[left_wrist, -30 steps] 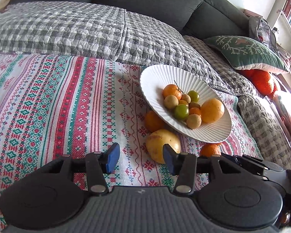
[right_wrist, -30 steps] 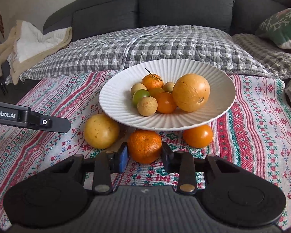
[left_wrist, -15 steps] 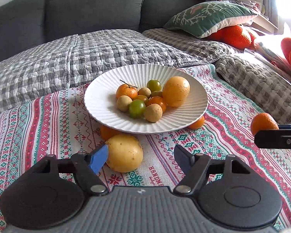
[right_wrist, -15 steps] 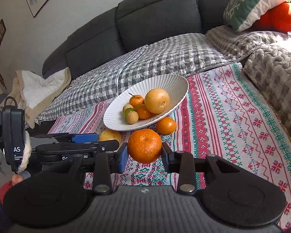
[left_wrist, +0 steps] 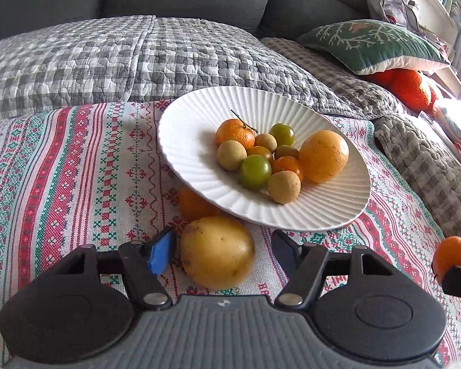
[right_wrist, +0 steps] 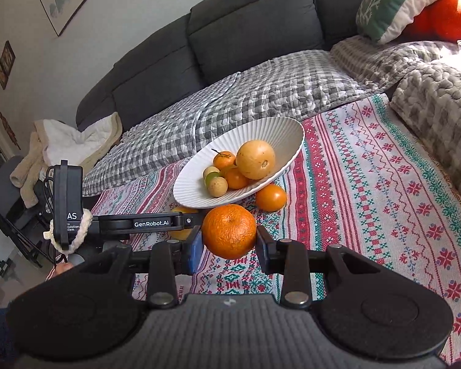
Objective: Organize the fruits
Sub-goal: 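Lower both fruits into the white plate and open both grippers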
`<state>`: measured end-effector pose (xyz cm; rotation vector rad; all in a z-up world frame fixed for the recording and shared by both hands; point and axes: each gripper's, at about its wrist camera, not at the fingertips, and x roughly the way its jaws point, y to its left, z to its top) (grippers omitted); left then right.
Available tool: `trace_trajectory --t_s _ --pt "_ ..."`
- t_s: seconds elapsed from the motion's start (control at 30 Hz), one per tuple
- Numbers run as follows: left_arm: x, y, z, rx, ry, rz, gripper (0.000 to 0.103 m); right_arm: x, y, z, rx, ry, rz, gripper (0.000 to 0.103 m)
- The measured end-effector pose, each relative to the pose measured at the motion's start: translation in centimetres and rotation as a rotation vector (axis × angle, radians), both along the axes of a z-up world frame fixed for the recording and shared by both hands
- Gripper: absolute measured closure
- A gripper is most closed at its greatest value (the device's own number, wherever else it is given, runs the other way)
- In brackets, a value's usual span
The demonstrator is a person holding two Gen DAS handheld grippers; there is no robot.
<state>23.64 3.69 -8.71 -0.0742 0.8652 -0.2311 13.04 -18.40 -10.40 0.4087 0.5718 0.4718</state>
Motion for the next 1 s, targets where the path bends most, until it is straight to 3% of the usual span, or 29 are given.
trace_trajectory --t_s 0.1,0.3,0.4,0.63,0.77,0.93,1.0 --pt "-0.2 0.2 -0.1 -0.002 -0.001 0.038 0.057 0.2 -0.2 -0.2 0.005 0.017 -0.007 0.07" --pt "-1.0 -0.1 0.4 -0.033 0.052 0.051 0.058 0.3 -0.2 -0.2 -0.013 0.04 -0.024 0.07" --pt "-2.4 -0.1 0.8 -0.01 0.082 0.033 0.058 0.3 -0.2 0.0 -0.01 0.041 -0.026 0.07" --pt "-5.6 1.7 3.0 -0.026 0.08 0.003 0.058 1.2 -0.7 0.6 0.029 0.079 -0.025 0.07" --pt "-3.9 2.8 6.2 -0.171 0.023 0.02 0.058 3.5 -0.2 2.2 0.073 0.117 -0.015 0.07" --pt "0.4 1.6 8.1 -0.164 -0.017 0.06 0.058 8.4 2.3 5.8 0.017 0.042 -0.03 0.07" --pt "1.8 1.4 7.8 -0.222 -0.002 0.065 0.058 10.8 3.0 6.7 0.001 0.05 -0.053 0.07"
